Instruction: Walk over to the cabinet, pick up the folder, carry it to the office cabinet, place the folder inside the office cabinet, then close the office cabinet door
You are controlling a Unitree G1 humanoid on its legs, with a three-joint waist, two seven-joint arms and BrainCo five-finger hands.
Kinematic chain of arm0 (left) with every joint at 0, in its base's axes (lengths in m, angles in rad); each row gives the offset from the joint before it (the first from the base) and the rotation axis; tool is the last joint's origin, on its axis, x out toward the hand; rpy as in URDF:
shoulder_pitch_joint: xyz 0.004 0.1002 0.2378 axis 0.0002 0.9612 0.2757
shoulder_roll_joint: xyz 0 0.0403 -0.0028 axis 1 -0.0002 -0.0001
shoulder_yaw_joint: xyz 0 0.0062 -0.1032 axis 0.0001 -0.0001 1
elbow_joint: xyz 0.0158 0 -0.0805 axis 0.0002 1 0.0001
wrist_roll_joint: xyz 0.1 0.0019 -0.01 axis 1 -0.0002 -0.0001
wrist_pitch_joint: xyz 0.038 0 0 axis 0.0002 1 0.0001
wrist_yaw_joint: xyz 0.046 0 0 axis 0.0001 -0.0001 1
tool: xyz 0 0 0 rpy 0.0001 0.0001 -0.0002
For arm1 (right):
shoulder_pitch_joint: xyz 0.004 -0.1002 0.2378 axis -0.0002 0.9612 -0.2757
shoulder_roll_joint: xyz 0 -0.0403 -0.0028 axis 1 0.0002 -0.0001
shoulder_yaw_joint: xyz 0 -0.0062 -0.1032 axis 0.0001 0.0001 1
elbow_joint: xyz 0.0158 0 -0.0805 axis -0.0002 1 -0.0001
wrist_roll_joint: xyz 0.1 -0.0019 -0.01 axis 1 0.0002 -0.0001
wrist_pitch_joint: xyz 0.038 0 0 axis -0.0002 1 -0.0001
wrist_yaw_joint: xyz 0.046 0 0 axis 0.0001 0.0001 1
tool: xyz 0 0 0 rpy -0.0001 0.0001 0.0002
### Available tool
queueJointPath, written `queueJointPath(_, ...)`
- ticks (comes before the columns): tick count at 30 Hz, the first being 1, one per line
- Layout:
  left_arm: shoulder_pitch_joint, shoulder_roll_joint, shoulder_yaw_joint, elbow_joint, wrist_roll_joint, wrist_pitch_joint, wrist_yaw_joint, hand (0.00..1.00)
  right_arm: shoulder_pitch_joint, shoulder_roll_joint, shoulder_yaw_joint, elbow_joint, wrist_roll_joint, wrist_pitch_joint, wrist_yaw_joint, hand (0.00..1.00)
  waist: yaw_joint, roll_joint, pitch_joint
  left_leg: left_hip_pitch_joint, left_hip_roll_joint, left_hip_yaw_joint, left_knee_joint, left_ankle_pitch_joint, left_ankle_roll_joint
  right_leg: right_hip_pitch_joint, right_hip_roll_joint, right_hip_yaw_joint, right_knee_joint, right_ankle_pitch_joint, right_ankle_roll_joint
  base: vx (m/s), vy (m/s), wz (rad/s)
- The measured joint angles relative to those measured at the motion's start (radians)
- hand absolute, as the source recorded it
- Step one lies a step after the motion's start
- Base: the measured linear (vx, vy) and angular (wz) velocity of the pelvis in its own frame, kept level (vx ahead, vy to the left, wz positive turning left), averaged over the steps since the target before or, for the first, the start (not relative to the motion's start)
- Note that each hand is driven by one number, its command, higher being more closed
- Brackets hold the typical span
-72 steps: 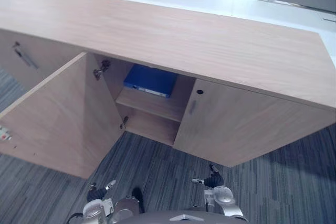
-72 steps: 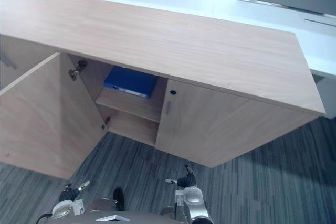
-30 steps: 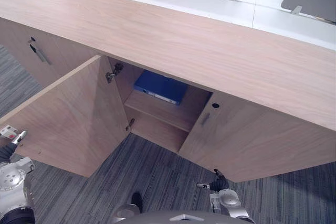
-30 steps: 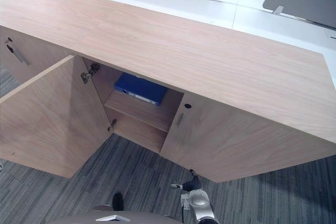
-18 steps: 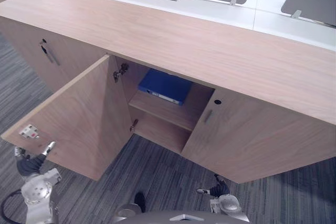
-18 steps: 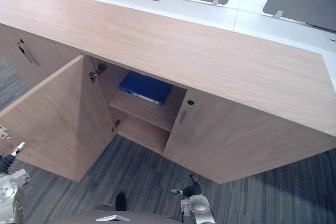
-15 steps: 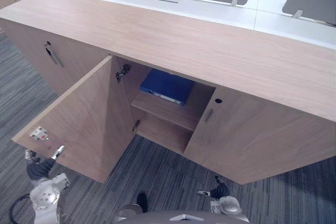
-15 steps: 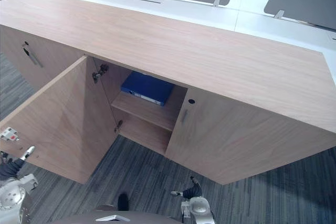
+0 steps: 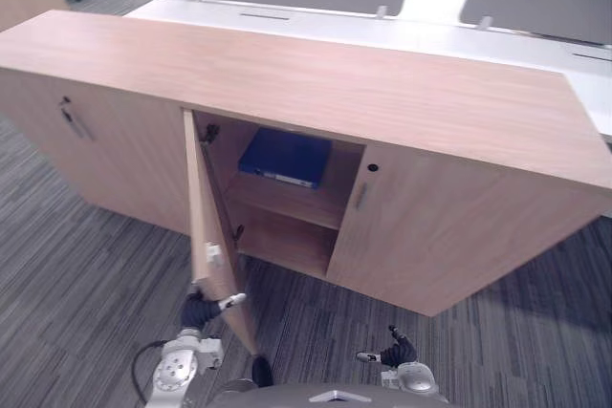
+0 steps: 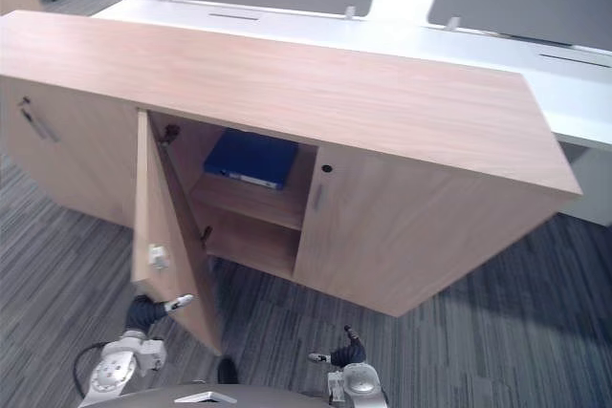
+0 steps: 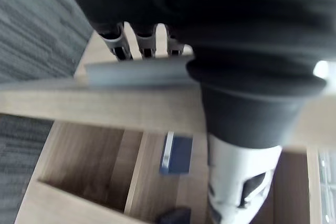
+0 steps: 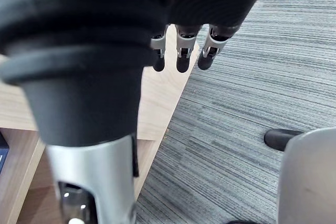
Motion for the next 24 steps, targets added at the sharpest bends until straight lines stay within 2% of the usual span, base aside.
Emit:
queueJointPath(4, -0.052, -0.012, -0.045, 0.038, 0.011, 0.02, -0.015, 0.0, 0.004, 0.009, 0.004, -0.003, 0.002, -0.002, -0.002, 0.0, -0.029, 0.009, -0.015, 0.019, 0.01, 0.043, 0.0, -0.011, 0.002, -0.001, 0.006, 0.04, -0.009, 0.006, -0.009, 0.01, 0.0, -0.37)
queueJointPath(9, -0.121, -0.016, -0.084, 0.064, 0.029, 0.022, -0.01, 0.0, 0.005, 0.01, 0.005, -0.002, 0.002, -0.002, -0.004, 0.0, -0.044, 0.011, -0.017, 0.032, 0.018, 0.067, 0.0, -0.018, -0.005, -0.001, 0.016, 0.07, -0.012, 0.013, -0.018, 0.04, -0.028, -0.18)
queueJointPath(11, -0.165, -0.017, -0.099, 0.112, 0.04, 0.029, 0.004, 0.0, 0.005, 0.01, 0.006, -0.001, 0.002, -0.002, -0.005, 0.0, -0.06, 0.014, -0.022, 0.034, 0.019, 0.075, 0.0, -0.023, -0.011, -0.001, 0.017, 0.081, -0.019, 0.018, -0.013, 0.07, -0.032, -0.14)
queueJointPath(15, -0.272, -0.013, -0.099, 0.194, 0.078, 0.035, 0.033, 0.0, 0.005, 0.01, 0.007, 0.003, 0.002, 0.0, -0.006, 0.0, -0.065, 0.015, -0.025, 0.037, 0.026, 0.099, 0.0, -0.03, -0.013, -0.002, 0.024, 0.104, -0.041, 0.037, 0.005, 0.09, -0.033, -0.21)
queueJointPath(16, -0.298, -0.007, -0.095, 0.228, 0.086, 0.044, 0.059, 0.0, 0.004, 0.01, 0.007, 0.005, 0.002, 0.0, -0.008, 0.0, -0.069, 0.014, -0.025, 0.039, 0.027, 0.107, 0.0, -0.029, -0.012, -0.001, 0.027, 0.109, -0.047, 0.042, 0.008, 0.06, -0.025, -0.18)
queueJointPath(19, -0.331, 0.02, -0.097, 0.274, 0.094, 0.059, 0.083, 0.0, -0.013, 0.01, 0.007, 0.028, 0.002, 0.001, -0.009, 0.0, -0.085, 0.008, -0.029, 0.039, 0.034, 0.114, 0.001, -0.031, -0.013, -0.001, 0.033, 0.113, -0.054, 0.043, 0.007, 0.09, -0.044, -0.11)
queueJointPath(24, -0.361, 0.022, -0.103, 0.317, 0.106, 0.064, 0.089, 0.0, -0.025, 0.007, 0.002, 0.044, 0.002, 0.006, -0.009, 0.0, -0.094, 0.006, -0.03, 0.039, 0.036, 0.124, 0.0, -0.039, -0.019, -0.001, 0.035, 0.12, -0.063, 0.044, 0.007, 0.06, -0.025, -0.07)
